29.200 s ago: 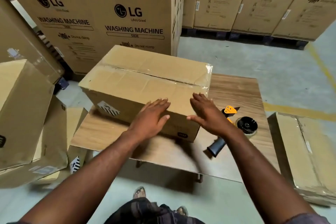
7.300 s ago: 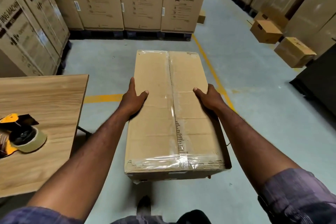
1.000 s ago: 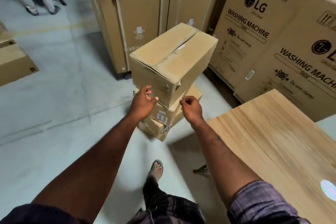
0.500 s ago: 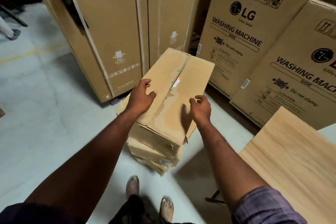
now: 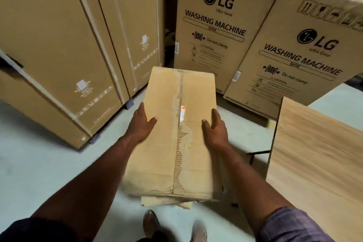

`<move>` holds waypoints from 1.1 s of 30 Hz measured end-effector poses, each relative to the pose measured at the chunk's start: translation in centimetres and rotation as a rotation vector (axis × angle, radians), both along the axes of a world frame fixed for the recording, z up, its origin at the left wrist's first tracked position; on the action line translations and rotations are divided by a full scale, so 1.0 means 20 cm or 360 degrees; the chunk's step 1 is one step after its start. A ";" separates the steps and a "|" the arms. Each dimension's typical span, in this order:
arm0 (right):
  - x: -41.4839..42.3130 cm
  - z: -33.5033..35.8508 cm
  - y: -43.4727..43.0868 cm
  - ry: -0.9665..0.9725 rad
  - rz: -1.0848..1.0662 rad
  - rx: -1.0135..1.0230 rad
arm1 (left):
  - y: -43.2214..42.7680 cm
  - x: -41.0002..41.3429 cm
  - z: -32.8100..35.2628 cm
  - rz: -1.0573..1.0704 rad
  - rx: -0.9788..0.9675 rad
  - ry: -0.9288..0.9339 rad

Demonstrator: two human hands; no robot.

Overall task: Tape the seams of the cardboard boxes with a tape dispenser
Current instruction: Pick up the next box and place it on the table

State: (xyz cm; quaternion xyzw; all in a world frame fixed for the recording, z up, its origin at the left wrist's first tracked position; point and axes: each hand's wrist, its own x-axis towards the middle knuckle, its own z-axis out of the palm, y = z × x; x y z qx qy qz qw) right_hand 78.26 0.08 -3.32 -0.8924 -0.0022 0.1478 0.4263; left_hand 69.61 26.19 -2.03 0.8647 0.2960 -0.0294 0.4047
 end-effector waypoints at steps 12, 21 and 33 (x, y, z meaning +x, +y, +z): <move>-0.02 0.02 0.01 -0.0017 0.0018 0.0037 | -0.02 0.03 -0.06 -0.0075 0.0241 0.0048; -0.09 0.14 -0.15 0.0011 -0.0202 0.0196 | -0.15 0.06 0.04 -0.0142 0.0186 -0.0045; -0.26 0.32 -0.92 -0.0148 -0.0437 0.0146 | -0.84 0.09 0.25 -0.0493 0.0230 -0.0174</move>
